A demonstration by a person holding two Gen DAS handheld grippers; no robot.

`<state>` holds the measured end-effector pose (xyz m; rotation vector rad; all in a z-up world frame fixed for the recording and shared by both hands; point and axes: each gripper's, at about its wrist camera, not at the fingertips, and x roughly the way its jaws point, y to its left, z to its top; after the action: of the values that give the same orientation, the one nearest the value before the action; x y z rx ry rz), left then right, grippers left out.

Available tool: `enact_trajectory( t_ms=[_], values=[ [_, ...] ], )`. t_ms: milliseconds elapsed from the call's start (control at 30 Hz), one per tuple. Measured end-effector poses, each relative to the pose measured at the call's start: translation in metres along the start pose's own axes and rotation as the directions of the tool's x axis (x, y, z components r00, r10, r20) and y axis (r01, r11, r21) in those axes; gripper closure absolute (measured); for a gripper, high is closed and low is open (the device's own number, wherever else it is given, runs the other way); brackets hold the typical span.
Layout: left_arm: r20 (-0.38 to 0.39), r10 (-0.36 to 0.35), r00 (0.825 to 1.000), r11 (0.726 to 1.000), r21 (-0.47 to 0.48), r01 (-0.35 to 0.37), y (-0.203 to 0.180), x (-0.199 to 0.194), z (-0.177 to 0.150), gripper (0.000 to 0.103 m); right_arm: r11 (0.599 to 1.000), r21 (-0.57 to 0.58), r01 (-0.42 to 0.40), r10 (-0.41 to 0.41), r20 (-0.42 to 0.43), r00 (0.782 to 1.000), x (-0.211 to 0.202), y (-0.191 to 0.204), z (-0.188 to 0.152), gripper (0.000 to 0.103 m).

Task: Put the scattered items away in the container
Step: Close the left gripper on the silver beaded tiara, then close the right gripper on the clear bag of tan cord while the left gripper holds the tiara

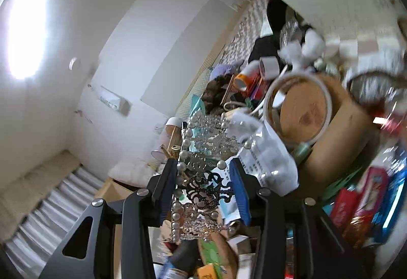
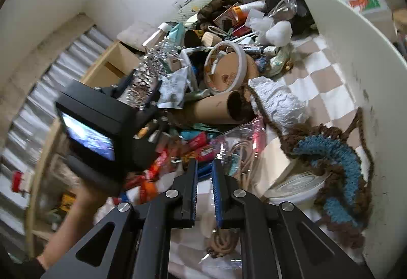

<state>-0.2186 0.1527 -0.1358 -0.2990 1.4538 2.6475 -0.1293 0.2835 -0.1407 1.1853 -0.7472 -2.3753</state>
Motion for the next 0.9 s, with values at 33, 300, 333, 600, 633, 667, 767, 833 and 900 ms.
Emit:
enact_trajectory(
  t_ms=[33, 300, 333, 600, 633, 667, 767, 833, 900],
  values=[
    [0.002, -0.013, 1.0, 1.0, -0.022, 0.013, 0.003, -0.002, 0.002, 0.061, 1.0, -0.016, 0.02, -0.02, 0.006, 1.0, -0.001, 0.003, -0.001, 0.083],
    [0.02, -0.068, 0.997, 0.987, -0.143, 0.07, 0.003, -0.033, -0.005, 0.061, 0.985, -0.066, 0.156, -0.153, 0.057, 0.987, -0.007, 0.012, -0.007, 0.026],
    [0.026, -0.072, 0.997, 0.985, -0.153, 0.075, 0.004, -0.037, -0.006, 0.061, 0.98, -0.086, 0.181, -0.177, 0.052, 0.983, -0.005, 0.015, -0.008, 0.026],
    [0.081, -0.071, 0.994, 0.972, -0.218, 0.088, 0.015, -0.07, -0.013, 0.061, 0.904, -0.264, 0.335, -0.345, 0.007, 0.938, 0.023, 0.04, -0.023, 0.026],
    [0.085, -0.069, 0.994, 0.969, -0.232, 0.087, 0.018, -0.073, -0.014, 0.061, 0.897, -0.276, 0.346, -0.359, 0.004, 0.933, 0.025, 0.041, -0.025, 0.026],
    [0.089, -0.066, 0.994, 0.966, -0.244, 0.086, 0.021, -0.076, -0.015, 0.061, 0.888, -0.289, 0.358, -0.374, 0.001, 0.928, 0.027, 0.042, -0.026, 0.026],
    [0.099, -0.059, 0.993, 0.962, -0.261, 0.083, 0.025, -0.081, -0.017, 0.061, 0.865, -0.32, 0.386, -0.409, -0.005, 0.912, 0.034, 0.044, -0.028, 0.026],
    [0.109, -0.053, 0.993, 0.961, -0.264, 0.081, 0.025, -0.084, -0.018, 0.061, 0.855, -0.332, 0.398, -0.424, -0.005, 0.906, 0.036, 0.046, -0.03, 0.026],
    [0.123, -0.04, 0.992, 0.964, -0.257, 0.071, 0.026, -0.088, -0.017, 0.077, 0.843, -0.345, 0.412, -0.44, -0.003, 0.898, 0.037, 0.048, -0.032, 0.028]
  ],
)
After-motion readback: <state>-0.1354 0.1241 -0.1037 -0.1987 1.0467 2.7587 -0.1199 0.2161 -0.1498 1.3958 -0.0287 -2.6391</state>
